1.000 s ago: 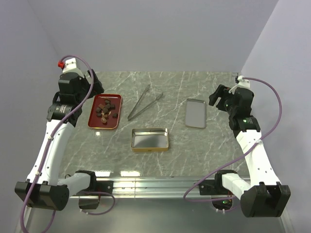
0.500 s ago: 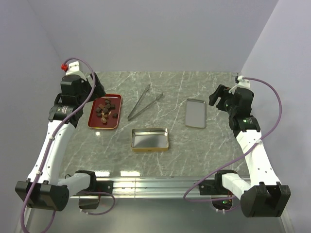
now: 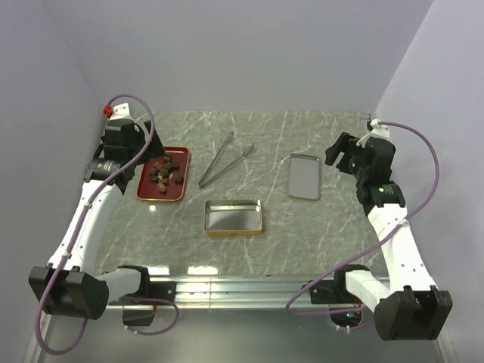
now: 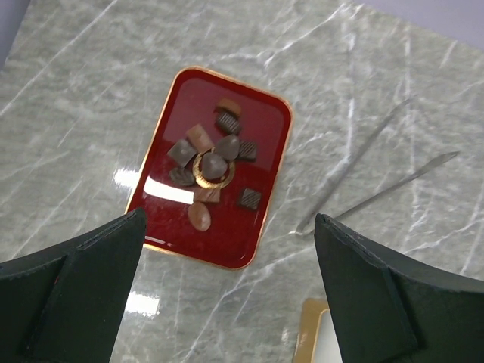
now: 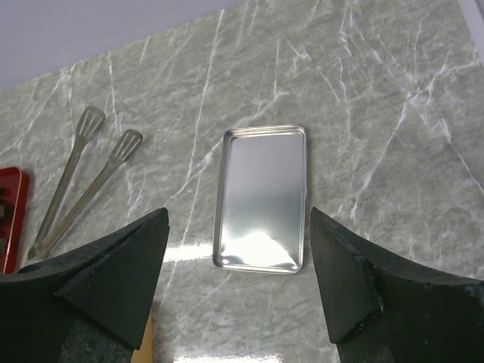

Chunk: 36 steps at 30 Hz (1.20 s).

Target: Pack the chocolate

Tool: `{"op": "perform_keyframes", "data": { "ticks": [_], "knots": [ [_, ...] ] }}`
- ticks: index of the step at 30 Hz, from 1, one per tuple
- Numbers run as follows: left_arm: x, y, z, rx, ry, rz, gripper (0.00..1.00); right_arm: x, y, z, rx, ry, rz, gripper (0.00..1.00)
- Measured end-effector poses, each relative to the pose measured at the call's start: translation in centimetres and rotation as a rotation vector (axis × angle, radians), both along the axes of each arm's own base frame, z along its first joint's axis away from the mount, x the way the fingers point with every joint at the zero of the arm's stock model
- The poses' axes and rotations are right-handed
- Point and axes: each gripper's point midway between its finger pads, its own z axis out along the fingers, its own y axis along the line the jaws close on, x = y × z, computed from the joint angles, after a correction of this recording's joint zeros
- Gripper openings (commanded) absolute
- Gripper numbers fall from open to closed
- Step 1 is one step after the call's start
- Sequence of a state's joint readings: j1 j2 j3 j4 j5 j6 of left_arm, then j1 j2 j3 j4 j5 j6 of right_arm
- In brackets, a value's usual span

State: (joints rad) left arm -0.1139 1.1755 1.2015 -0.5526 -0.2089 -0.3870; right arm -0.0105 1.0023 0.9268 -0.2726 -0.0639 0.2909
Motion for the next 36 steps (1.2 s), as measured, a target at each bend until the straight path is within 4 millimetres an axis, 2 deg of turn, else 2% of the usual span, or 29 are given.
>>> {"op": "perform_keyframes", "data": {
  "ticks": [5, 9, 12, 16, 20, 25, 31, 36],
  "knots": [
    [-0.5, 0.2, -2.1, 0.009, 0.051, 0.01, 0.99, 0.0, 0.1, -0.3, 0.007, 0.004, -0.001, 0.81],
    [-0.2, -0.6, -2.8, 0.006, 0.052, -0.028, 1.0, -0.1, 0.2, -0.9, 0.018, 0.017, 0.003, 0.81],
    [0.8, -2.8, -2.9, 0.007, 0.027, -0.122, 0.99, -0.1, 0.4, -1.1, 0.03, 0.021, 0.006, 0.81],
    [2.3, -7.5, -4.3, 0.028, 0.025, -0.315, 0.97, -0.2, 0.7, -1.2, 0.04, 0.025, 0.018, 0.8],
    [3.1, -11.9, -7.4, 0.053, 0.08, -0.497, 0.98, -0.2, 0.7, -1.3, 0.04, 0.026, 0.019, 0.8],
    [5.0, -16.0, -10.2, 0.081, 0.143, -0.659, 0.99, -0.2, 0.7, -1.3, 0.039, 0.026, 0.018, 0.8],
    [7.7, -18.6, -11.7, 0.134, 0.157, -0.765, 0.99, -0.6, 0.6, -0.8, 0.034, 0.015, 0.016, 0.81],
    [7.6, -19.1, -14.2, 0.164, 0.213, -0.817, 0.99, -0.8, 0.5, -0.5, 0.031, 0.005, 0.012, 0.81]
  ]
}}
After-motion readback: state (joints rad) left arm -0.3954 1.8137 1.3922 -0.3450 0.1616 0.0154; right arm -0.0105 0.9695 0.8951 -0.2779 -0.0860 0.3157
